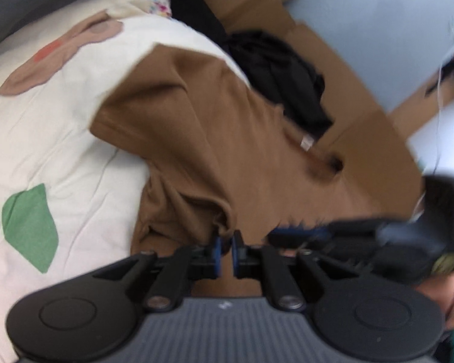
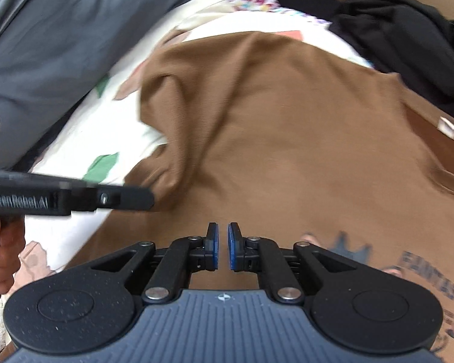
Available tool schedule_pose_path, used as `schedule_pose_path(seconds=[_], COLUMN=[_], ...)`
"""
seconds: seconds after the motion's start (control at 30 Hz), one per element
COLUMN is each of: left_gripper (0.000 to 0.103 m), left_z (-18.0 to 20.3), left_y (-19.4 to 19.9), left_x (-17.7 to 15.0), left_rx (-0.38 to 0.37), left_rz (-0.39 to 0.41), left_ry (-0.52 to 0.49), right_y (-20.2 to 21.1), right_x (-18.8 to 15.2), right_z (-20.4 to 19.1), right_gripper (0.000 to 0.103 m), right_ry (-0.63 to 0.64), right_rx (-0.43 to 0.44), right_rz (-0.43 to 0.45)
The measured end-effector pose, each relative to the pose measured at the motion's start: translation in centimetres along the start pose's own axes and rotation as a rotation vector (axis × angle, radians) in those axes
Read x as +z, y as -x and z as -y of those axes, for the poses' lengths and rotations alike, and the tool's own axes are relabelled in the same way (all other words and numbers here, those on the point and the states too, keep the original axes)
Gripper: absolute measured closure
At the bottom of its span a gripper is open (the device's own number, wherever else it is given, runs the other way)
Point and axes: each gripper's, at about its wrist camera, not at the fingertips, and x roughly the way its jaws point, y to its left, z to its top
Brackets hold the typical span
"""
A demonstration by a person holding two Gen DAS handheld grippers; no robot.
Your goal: Fold clothes
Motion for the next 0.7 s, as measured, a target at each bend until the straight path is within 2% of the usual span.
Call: schedule_pose_path(seconds=[0.07, 0.13, 0.33, 0.4, 0.63, 0.7], left_gripper=[0.077, 0.074, 0.073, 0.073, 0.074, 0.074], left_z=[0.6, 0.8, -1.1, -2.1, -5.1, -6.0], left_y=[-0.3, 0.1, 3.5, 4.6, 5.7, 5.5], left_x=[-0.3, -0.5, 0.5, 0.9, 2.7, 3.0], left_rx=[0.012, -0.011, -0.088, -0.090, 0.039, 0.077], left_rz=[-0.040, -0.036, 0.043, 0.088, 0.236, 0.236], left_ry=[-0.018, -0.023, 0.018, 0.047, 0.193, 0.206], right_y=[0.8, 1.4, 2.8, 3.0, 3.4, 3.4], right_x=[-0.1, -0.3, -0.8, -0.9, -0.9, -0.9], right_z=[0.7, 1.2, 2.1, 2.3, 2.5, 2.5], right_gripper=[0.095, 0.095, 0.095, 0.095, 0.095, 0.095], right_ry=[-0.009, -0.005, 0.002, 0.004, -0.006, -0.007], right_rx=[-0.001, 0.001, 0.008, 0.010, 0.011, 0.016], right_rz=[0.007, 0.013, 0.024, 0.025, 0.026, 0.030])
